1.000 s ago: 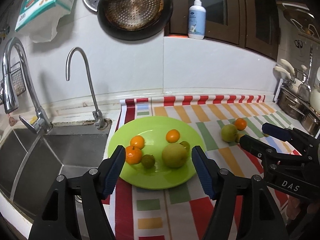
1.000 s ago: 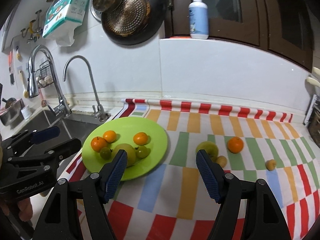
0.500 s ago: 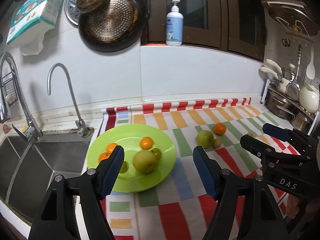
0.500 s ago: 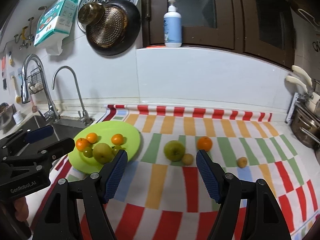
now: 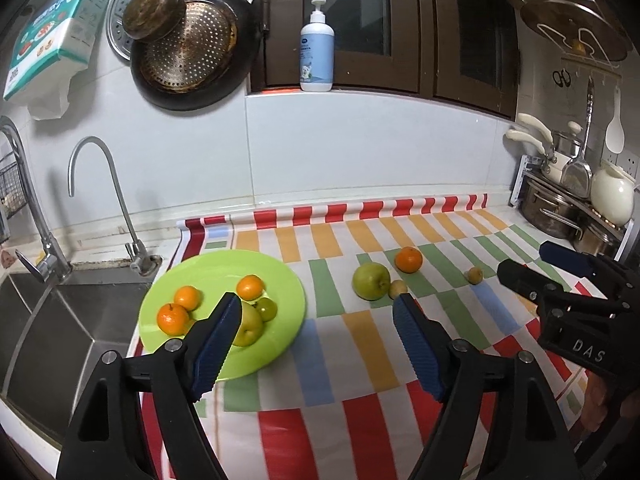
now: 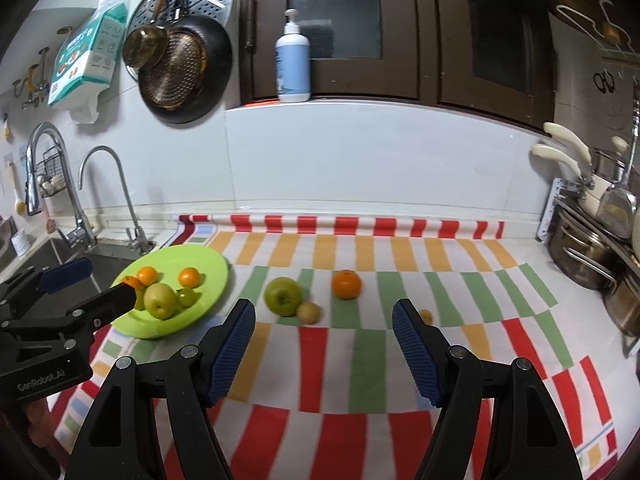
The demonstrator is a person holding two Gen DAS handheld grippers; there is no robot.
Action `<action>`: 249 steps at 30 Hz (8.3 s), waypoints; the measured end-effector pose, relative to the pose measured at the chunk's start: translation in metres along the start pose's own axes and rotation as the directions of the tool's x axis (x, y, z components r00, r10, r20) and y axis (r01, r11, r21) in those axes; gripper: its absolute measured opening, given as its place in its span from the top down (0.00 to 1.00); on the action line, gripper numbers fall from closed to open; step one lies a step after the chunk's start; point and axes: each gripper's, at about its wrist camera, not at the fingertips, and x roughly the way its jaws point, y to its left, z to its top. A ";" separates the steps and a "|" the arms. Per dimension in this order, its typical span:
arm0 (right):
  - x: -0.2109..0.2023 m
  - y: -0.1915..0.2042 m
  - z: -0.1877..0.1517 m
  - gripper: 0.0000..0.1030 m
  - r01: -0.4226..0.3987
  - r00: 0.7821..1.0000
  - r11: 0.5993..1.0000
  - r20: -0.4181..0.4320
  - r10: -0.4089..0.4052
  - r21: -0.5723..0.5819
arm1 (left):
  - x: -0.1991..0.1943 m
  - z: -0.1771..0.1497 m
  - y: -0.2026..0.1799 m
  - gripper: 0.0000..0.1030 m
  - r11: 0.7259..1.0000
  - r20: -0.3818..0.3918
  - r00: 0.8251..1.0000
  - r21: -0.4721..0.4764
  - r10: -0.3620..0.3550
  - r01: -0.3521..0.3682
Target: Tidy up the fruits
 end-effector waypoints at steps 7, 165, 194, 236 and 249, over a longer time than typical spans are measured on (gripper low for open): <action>0.001 -0.021 -0.004 0.30 0.022 1.000 1.000 -0.012 -0.022 0.005 | 0.010 -0.001 -0.016 0.24 1.000 -0.018 1.000 0.000 0.007 -0.007; 0.126 -0.038 -0.025 0.74 -0.132 0.952 0.990 -0.274 0.140 0.049 | 0.122 -0.011 -0.051 0.52 0.999 -0.255 0.967 0.029 -0.007 0.015; 0.045 -0.004 -0.006 0.74 -0.158 0.978 0.987 -0.137 0.155 -0.013 | 0.036 -0.006 -0.020 0.52 0.999 -0.114 0.993 -0.002 0.040 -0.040; 0.138 0.145 0.039 0.74 -0.373 0.920 0.914 -0.193 0.341 -0.160 | 0.085 0.010 0.113 0.52 0.991 -0.120 0.985 -0.034 0.124 -0.129; 0.192 0.148 0.035 0.72 -0.384 0.903 0.912 -0.268 0.337 -0.146 | 0.130 0.005 0.124 0.52 0.994 -0.201 0.977 -0.065 0.077 -0.092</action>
